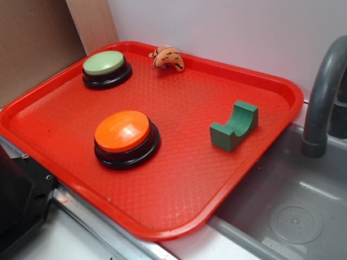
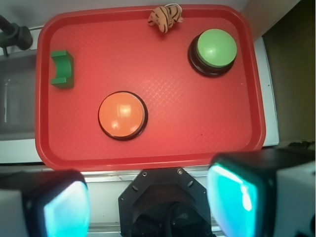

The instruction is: Push the green button.

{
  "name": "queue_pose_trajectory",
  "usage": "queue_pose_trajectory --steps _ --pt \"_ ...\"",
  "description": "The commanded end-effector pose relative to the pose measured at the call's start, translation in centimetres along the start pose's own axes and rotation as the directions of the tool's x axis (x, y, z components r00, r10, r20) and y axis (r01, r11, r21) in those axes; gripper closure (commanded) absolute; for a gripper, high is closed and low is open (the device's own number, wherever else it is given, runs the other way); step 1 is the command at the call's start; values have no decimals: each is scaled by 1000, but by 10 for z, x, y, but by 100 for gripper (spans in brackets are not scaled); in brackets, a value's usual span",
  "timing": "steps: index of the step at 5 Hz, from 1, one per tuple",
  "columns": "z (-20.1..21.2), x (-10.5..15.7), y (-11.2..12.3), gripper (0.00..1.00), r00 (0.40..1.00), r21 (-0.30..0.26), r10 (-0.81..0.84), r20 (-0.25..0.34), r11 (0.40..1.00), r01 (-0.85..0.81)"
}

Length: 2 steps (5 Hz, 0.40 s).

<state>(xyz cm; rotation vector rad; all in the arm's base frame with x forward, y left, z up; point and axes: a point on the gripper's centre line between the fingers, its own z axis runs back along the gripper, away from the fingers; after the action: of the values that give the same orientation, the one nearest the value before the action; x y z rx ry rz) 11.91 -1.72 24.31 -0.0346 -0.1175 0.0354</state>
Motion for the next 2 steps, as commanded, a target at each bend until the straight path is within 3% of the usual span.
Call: queue_pose_trajectory --steps 1,2 --pt "0 0 0 0 1000 0 0 0 1000 0" --pt "-49 46 37 0 980 96 198 -16 976 -195"
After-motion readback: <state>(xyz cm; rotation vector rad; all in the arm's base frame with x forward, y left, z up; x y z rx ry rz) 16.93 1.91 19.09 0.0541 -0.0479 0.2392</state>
